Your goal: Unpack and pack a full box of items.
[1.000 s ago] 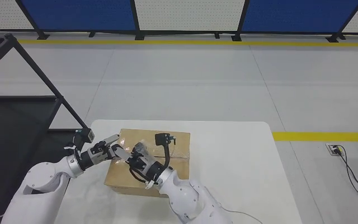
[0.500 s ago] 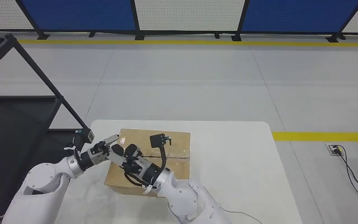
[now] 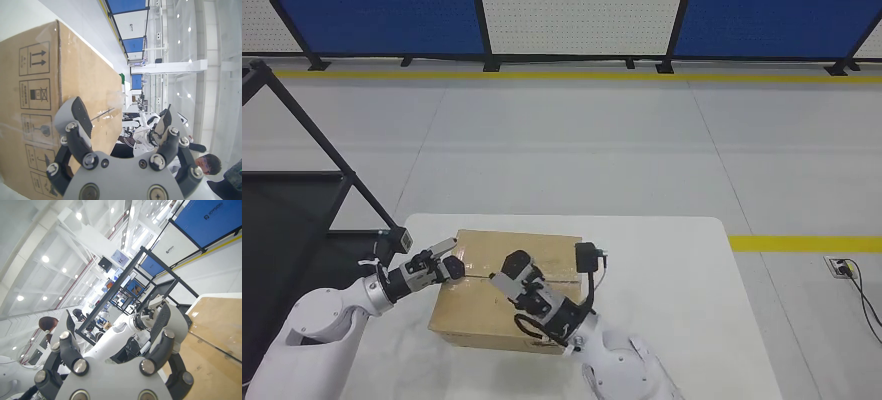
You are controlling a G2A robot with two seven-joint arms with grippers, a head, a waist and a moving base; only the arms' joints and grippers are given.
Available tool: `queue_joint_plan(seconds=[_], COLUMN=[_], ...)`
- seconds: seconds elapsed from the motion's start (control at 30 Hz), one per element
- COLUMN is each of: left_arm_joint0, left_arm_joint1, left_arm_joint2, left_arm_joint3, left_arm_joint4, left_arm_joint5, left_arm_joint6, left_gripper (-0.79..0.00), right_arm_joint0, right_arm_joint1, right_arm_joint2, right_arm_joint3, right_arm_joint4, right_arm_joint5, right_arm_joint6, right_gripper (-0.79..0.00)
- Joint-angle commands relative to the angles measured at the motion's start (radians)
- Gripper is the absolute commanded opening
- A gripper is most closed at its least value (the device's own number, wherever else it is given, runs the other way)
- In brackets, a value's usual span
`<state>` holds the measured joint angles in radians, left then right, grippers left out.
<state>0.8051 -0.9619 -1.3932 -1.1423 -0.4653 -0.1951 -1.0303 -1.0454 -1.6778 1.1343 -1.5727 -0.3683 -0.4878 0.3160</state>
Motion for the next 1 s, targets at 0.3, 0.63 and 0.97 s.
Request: queue_joint_plan(seconds=[0.3,0.63,0.97], left_arm_joint0=[0.001,-0.017,-0.024], left_arm_joint1=[0.004,0.001,0.000], left_arm_joint2=[-0.002,0.016,0.024], left_arm_joint3=[-0.026,-0.006,0.008], left_arm_joint4=[0.015,0.015,0.011], left_arm_joint5=[0.012,0.016,0.012], left_arm_joint6=[-0.002,-0.008,-0.006], left_gripper=[0.000,0.000,0.000], right_arm_joint0=[-0.101,-0.020,-0.020], right_arm_joint1=[0.049,0.095,0.098], right_arm_joint2=[0.256,0.390,0.360], right_arm_joint3=[-0.109,-0.026,-0.016], right_arm_joint4=[0.292,0.474,0.470], right_arm_joint5=[0.133,0.543,0.557], right_arm_joint6=[0.149,0.449,0.453], right_gripper=[0.000,0.000,0.000])
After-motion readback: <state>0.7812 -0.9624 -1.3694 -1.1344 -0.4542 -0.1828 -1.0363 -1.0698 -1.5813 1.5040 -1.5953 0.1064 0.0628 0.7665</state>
